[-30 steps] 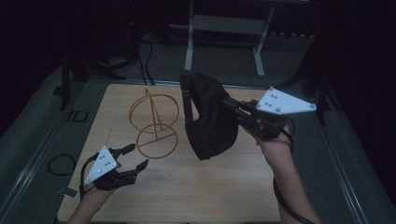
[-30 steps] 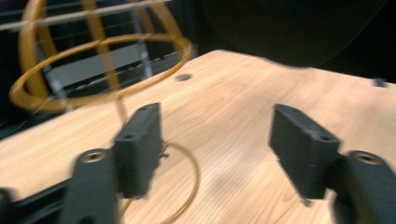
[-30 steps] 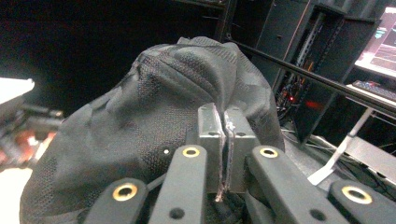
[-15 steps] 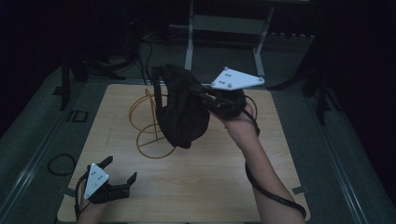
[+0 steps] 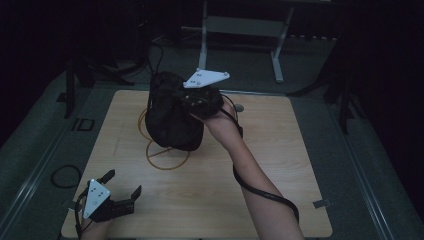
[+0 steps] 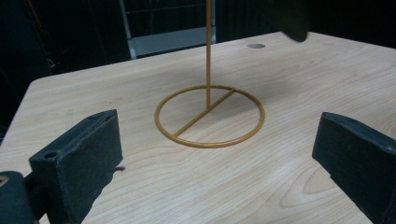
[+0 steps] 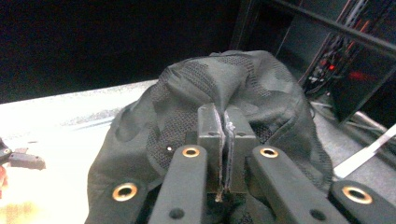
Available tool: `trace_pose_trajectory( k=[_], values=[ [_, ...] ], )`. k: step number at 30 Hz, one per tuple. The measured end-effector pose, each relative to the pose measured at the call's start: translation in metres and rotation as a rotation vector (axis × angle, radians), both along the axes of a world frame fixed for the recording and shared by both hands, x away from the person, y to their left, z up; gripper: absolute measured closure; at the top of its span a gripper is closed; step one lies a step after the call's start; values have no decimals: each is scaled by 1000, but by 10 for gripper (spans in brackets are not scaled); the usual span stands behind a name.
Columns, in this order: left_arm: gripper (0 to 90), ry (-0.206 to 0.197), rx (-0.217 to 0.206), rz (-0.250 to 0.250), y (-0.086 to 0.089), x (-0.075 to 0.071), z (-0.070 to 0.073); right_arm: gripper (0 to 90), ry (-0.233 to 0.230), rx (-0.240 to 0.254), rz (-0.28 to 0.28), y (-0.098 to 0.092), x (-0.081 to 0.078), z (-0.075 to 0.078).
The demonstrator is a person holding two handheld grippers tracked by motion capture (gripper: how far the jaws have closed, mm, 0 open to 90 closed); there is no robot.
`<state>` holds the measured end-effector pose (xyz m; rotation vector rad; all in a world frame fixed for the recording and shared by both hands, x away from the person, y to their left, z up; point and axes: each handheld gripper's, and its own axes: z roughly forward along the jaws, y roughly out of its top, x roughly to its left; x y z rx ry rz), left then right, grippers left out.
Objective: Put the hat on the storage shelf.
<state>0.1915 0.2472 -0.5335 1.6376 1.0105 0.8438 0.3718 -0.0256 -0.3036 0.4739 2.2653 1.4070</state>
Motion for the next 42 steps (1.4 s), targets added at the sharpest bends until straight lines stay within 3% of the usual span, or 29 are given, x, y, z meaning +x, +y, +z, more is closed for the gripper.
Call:
trace_pose_trajectory(
  k=[10, 14, 19, 23, 29, 38, 42],
  values=[
    [19, 25, -6, -35, -4, 0, -6, 873, 85, -10, -8, 20, 22, -21],
    [20, 27, 4, -36, -5, -1, -7, 869, 99, -34, -9, 26, 26, -27],
    [20, 34, -6, -34, -4, 0, -8, 849, 135, -19, -3, 28, 29, -32],
    [20, 40, -9, -39, -4, 1, -9, 708, 191, 26, 52, 29, 30, -34],
    [20, 38, -4, -44, -5, 0, -10, 640, 160, -39, 51, 37, 26, -38],
    [20, 49, 0, -57, -8, 1, -11, 614, 181, -32, 52, 36, 28, -38],
    [20, 44, -2, -55, -7, 1, -11, 538, 173, -39, 52, 35, 28, -37]
  ],
)
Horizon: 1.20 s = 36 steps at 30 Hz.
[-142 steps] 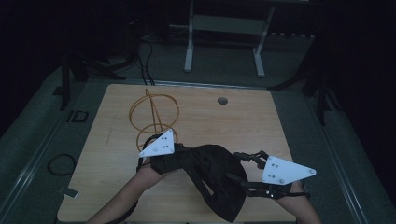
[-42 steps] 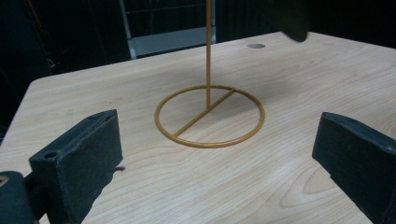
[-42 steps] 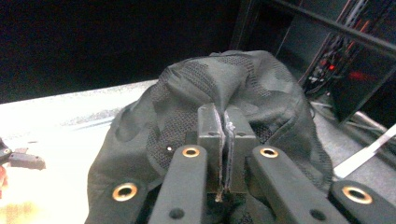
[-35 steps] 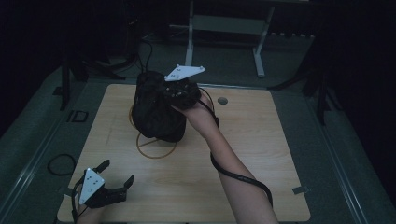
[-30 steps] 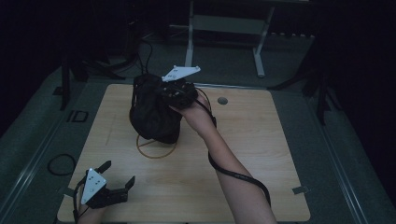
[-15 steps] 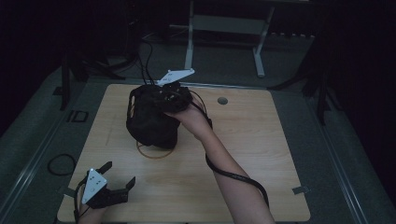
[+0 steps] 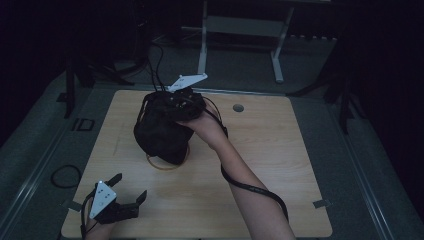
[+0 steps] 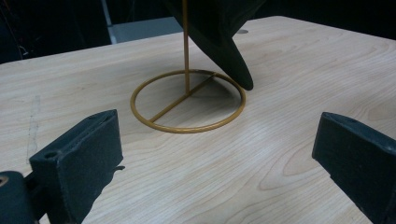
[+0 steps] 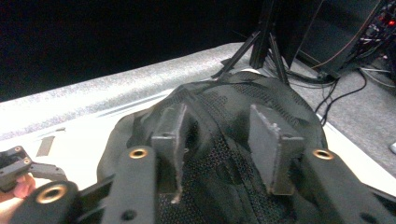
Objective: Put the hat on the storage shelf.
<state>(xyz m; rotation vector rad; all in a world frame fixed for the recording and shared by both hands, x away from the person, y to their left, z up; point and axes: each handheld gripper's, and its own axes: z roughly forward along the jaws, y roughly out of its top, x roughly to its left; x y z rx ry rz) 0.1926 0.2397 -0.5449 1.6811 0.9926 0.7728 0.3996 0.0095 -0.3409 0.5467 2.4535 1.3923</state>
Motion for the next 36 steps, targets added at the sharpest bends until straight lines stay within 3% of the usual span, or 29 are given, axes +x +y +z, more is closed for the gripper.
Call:
trace_pose_trajectory(
  k=[9, 11, 13, 15, 19, 26, 36],
  values=[
    [20, 5, -7, 8, 1, 1, -1, 398, -2, 23, -15, -8, -1, 3],
    [20, 7, -11, 9, 1, 1, -1, 320, -10, 40, -16, -12, -2, 4],
    [20, 6, -8, 11, 1, 1, -2, 278, 7, 74, 17, -16, -3, 6],
    [20, 8, -8, 13, 1, 1, -2, 176, 19, 85, 45, -20, -6, 6],
    [20, 15, -3, 14, 0, 2, -3, 121, 2, 120, 34, -30, -12, 4],
    [20, 31, -13, 17, 0, 3, -4, 125, 33, 144, 81, -53, -21, -8],
    [20, 39, -4, 13, -1, 4, -6, 128, 11, 128, 92, -87, -38, -32]
  ],
)
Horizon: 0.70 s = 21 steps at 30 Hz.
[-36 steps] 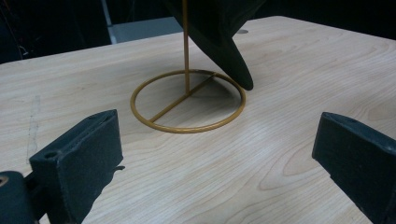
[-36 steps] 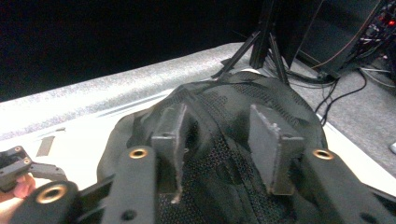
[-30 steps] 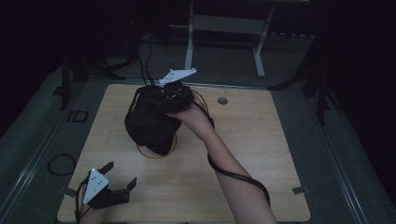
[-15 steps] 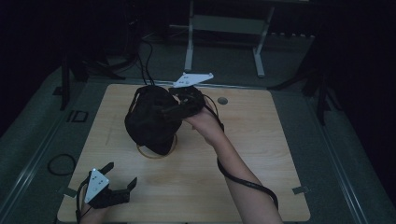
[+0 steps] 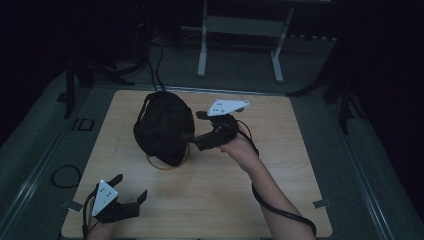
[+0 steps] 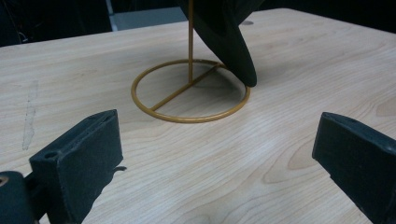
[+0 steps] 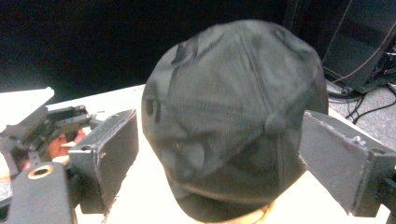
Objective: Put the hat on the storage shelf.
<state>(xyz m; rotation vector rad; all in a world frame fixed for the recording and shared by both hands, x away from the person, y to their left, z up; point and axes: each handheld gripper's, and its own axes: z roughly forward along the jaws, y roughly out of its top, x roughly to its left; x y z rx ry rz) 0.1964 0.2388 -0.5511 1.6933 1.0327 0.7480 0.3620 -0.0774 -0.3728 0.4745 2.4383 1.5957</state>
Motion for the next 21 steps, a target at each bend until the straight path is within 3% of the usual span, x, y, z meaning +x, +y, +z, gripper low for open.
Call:
trace_pose_trajectory(
  k=[7, 21],
  values=[
    [20, 6, 7, -5, -3, 0, -1, 128, -4, 2, -4, -16, -12, -17],
    [20, 13, 18, -27, -5, 1, -3, 136, 0, -30, 12, -44, -33, -73]
  ],
)
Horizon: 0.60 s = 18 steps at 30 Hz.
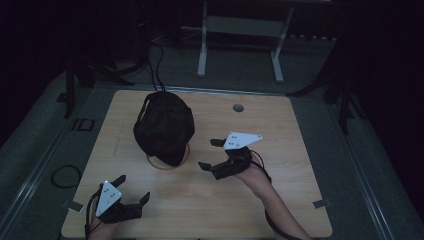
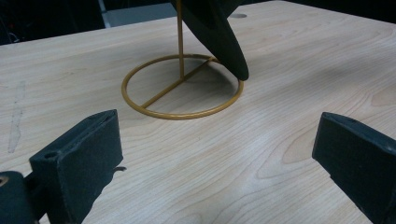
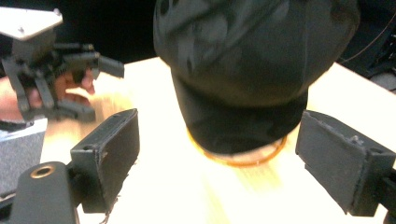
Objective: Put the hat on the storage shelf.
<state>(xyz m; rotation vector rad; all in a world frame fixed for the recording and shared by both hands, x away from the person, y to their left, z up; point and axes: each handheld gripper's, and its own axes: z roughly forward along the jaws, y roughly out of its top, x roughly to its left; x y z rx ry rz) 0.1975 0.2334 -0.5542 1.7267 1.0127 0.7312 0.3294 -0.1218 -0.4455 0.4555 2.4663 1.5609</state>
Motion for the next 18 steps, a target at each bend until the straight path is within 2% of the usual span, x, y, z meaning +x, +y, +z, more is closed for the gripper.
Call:
trace_pose_trajectory(
  k=[12, 18],
  values=[
    [20, 4, 10, -18, -3, 1, -2, 138, 39, -36, 11, -17, -11, -42],
    [20, 11, 15, -22, -3, 2, -4, 138, 55, -46, -4, -27, -17, -64]
  ],
)
